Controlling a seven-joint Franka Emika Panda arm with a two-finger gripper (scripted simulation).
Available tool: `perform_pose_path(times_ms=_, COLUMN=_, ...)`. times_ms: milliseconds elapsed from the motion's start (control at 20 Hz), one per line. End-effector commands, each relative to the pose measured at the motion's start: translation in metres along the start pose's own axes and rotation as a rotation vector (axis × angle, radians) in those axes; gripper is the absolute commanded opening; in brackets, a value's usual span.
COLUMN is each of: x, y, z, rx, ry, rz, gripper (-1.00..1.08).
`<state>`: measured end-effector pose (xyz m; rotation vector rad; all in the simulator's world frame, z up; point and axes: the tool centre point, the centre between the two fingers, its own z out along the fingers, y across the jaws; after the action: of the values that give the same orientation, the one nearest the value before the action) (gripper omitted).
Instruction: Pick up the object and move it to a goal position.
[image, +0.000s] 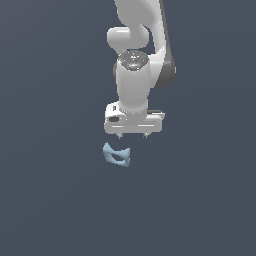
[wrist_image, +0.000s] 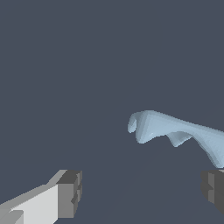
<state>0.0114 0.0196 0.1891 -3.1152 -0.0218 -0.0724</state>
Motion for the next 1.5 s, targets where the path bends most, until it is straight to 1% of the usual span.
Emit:
perform_pose_path(times_ms=0, x=0.001, y=-0.005, z=-0.003, rx=0.007, ry=0.007, rz=-0.002, gripper=1.00)
perform_pose_path(times_ms=350, x=0.001, y=-0.003, z=-0.002, rx=0.005, ry=0.004, rz=-0.017, gripper=1.00)
perform_pose_path(times_ms=700, x=0.002, y=0.001, z=0.001, rx=0.002, ry=0.001, rz=-0.094, gripper=1.00)
perform_pose_path(times_ms=1000, x=0.004, y=0.008, z=0.005, rx=-0.002, ry=-0.004, rz=-0.209, gripper=1.00)
perform_pose_path(times_ms=1450, x=0.007, y=0.021, z=0.013, rx=-0.007, ry=-0.016, rz=-0.435, gripper=1.00)
